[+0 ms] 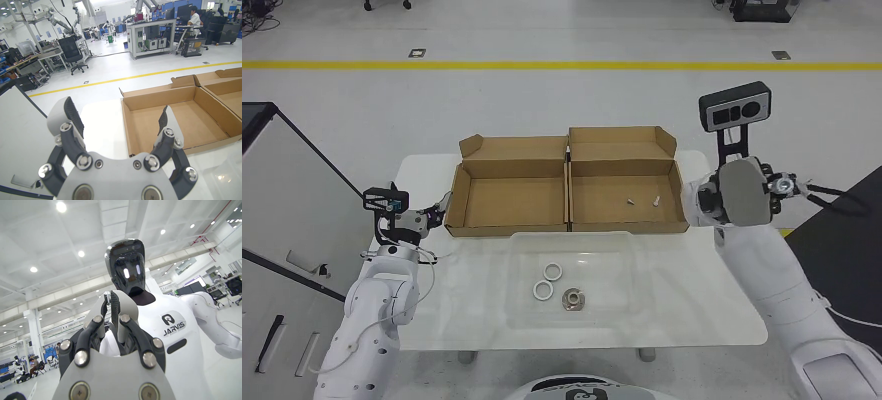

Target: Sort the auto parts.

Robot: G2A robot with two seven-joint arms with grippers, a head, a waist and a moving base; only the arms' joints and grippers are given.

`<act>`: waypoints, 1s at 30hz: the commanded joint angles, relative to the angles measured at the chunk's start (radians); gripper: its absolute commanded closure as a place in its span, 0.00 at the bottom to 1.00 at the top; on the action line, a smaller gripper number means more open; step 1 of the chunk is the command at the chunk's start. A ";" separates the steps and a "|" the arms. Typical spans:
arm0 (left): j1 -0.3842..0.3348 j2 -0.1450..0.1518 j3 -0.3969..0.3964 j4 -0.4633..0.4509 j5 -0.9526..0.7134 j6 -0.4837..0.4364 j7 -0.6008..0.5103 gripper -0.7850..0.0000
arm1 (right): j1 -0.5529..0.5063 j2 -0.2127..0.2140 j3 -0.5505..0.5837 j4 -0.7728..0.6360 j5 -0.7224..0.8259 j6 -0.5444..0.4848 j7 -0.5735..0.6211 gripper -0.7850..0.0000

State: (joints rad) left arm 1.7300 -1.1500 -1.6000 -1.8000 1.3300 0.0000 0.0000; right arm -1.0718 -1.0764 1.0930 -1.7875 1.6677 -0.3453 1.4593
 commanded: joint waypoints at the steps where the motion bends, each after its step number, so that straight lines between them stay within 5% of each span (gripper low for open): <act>1: 0.000 0.000 0.000 0.000 0.000 0.000 0.000 0.00 | 0.000 -0.008 0.000 0.004 0.034 0.004 -0.022 1.00; 7: 0.000 0.000 0.000 0.000 0.000 0.000 0.000 0.00 | 0.011 -0.025 0.010 0.021 0.000 0.014 -0.078 1.00; 21: 0.000 0.000 0.000 0.000 0.000 0.000 0.000 0.00 | 0.043 -0.029 0.044 0.033 -0.422 0.083 -0.176 1.00; 30: 0.000 0.000 0.000 0.000 0.000 0.000 0.000 0.00 | 0.025 -0.050 0.035 0.014 -0.278 0.095 -0.155 1.00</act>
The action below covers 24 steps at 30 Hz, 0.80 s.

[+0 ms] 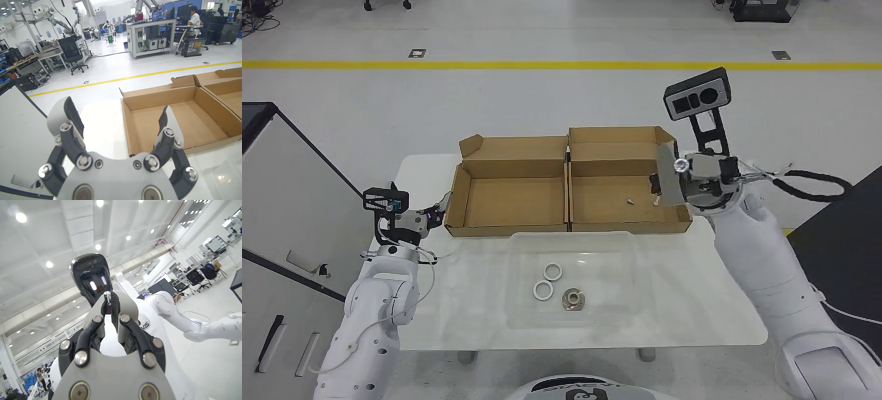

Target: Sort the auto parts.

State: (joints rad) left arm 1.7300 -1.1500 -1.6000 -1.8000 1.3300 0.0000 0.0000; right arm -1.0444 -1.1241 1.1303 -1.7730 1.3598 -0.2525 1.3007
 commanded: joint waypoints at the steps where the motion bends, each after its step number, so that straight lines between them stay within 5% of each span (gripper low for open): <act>1: 0.000 0.000 0.000 0.000 0.000 0.000 0.000 0.00 | -0.006 -0.007 -0.005 0.001 0.060 0.002 0.005 1.00; 12: 0.000 0.000 0.000 0.000 0.000 0.000 0.000 0.00 | -0.027 -0.046 -0.017 0.005 0.264 -0.002 0.000 1.00; 24: 0.000 0.000 0.000 0.000 0.000 0.000 0.000 0.00 | -0.016 -0.052 0.035 0.018 0.034 0.021 -0.021 1.00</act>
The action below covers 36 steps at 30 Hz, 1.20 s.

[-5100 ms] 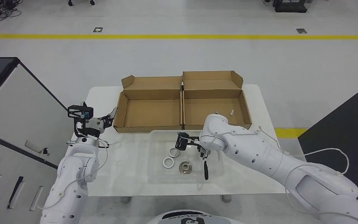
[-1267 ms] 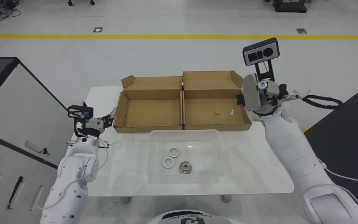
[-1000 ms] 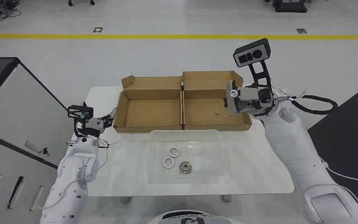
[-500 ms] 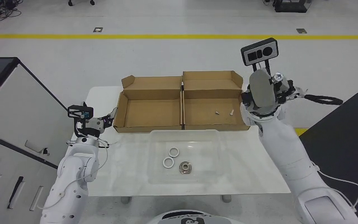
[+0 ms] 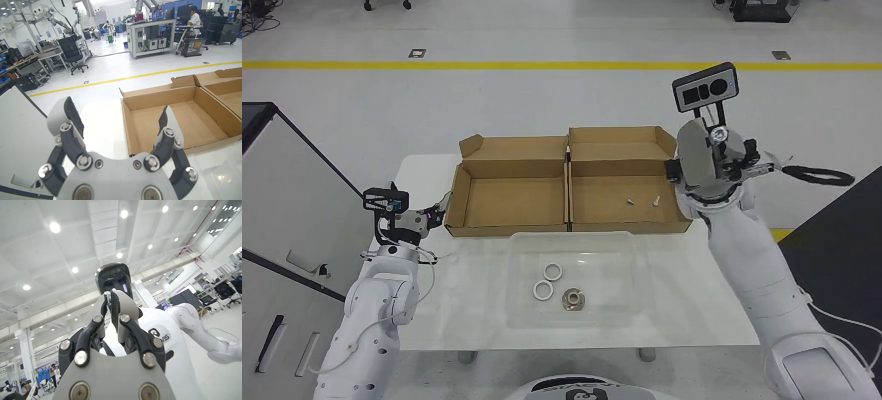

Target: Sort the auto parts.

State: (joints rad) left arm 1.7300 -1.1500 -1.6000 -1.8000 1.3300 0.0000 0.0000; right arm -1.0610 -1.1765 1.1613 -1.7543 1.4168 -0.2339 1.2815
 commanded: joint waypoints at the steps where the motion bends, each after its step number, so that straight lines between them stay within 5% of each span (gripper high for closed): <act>1: 0.000 0.000 0.000 0.000 0.000 0.000 0.000 0.00 | 0.003 0.001 0.011 -0.003 -0.062 0.006 -0.004 1.00; 10: 0.000 0.000 0.000 0.000 0.000 0.000 0.000 0.00 | 0.004 0.007 0.049 -0.026 -0.239 0.034 -0.004 1.00; 25: 0.000 0.000 0.000 0.000 0.000 0.000 0.000 0.00 | -0.028 -0.022 0.043 -0.025 0.003 0.060 0.022 1.00; 36: 0.000 0.000 0.000 0.000 0.000 0.000 0.000 0.00 | -0.028 -0.023 0.043 -0.024 0.011 0.060 0.024 1.00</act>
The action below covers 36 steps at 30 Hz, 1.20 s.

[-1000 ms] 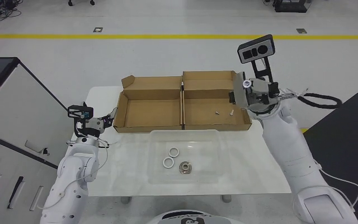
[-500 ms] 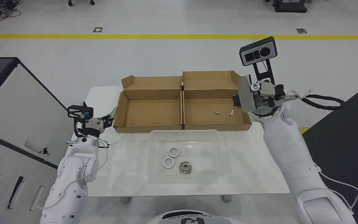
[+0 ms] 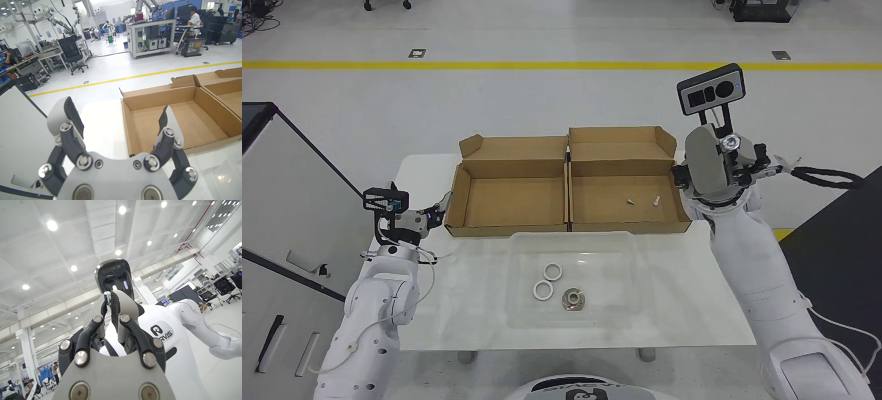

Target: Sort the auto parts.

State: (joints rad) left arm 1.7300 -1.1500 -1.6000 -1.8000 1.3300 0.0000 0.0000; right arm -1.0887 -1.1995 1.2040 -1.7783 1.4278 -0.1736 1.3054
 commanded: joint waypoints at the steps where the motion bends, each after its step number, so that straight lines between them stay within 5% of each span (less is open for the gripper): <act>1: 0.000 0.000 0.000 0.000 0.000 0.000 0.000 0.00 | 0.000 0.000 0.000 0.000 0.000 0.000 0.000 1.00; 17: 0.000 0.000 0.000 0.000 0.000 0.000 0.000 0.00 | 0.000 0.002 0.008 0.002 -0.039 0.007 -0.018 1.00; 29: 0.000 0.000 0.000 0.000 0.000 0.000 0.000 0.00 | 0.013 0.088 0.316 0.107 -0.614 0.298 0.071 1.00; 36: 0.000 0.000 0.000 0.000 0.000 0.000 0.000 0.00 | 0.142 0.142 0.324 0.139 -1.147 0.354 0.183 1.00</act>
State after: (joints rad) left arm 1.7300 -1.1500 -1.6000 -1.8000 1.3300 0.0000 0.0000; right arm -0.9721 -1.0626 1.5366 -1.6470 0.3805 0.1837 1.4746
